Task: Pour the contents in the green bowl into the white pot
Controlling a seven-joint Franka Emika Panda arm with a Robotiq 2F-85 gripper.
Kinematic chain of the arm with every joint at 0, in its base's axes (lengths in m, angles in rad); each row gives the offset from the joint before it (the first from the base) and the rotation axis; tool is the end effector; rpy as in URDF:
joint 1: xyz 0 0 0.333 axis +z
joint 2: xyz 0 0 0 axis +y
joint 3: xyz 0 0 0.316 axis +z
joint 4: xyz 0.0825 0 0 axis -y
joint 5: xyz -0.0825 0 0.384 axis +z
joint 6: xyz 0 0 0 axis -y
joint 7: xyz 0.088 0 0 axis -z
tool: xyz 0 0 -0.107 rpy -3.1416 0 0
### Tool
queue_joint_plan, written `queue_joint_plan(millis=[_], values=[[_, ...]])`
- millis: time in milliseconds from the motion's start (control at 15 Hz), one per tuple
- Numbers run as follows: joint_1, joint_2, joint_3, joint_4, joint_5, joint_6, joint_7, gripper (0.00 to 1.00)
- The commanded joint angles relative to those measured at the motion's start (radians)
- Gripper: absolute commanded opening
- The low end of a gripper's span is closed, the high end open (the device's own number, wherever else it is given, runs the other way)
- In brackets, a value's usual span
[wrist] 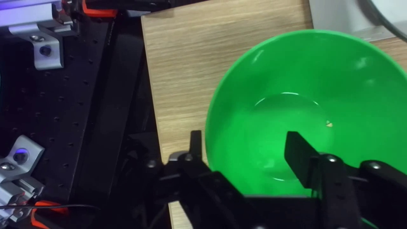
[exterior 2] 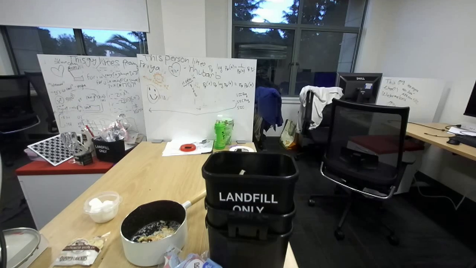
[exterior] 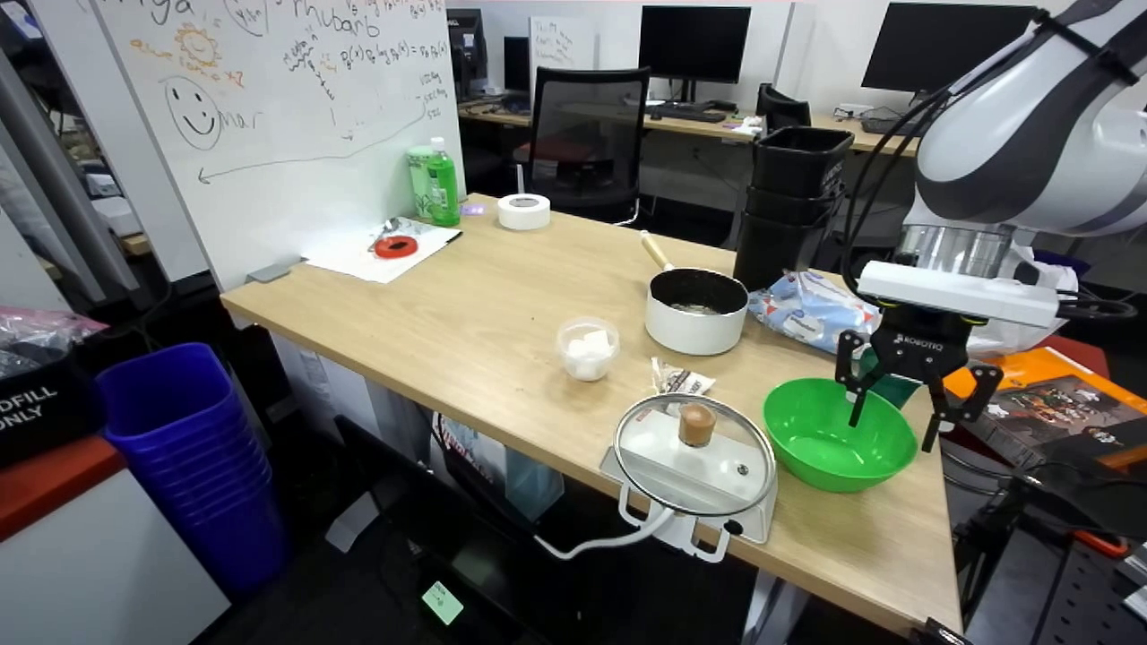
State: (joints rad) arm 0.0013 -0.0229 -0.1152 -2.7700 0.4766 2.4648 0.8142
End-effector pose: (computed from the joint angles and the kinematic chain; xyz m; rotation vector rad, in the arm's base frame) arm 0.3512 -0.0405 0.2006 -2.3188 1.8440 0.5138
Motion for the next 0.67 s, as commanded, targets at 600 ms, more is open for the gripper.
queue_joint_plan(millis=[600], values=[[-0.024,-0.049,0.030,0.001,0.001,-0.081,-0.054,1.00]])
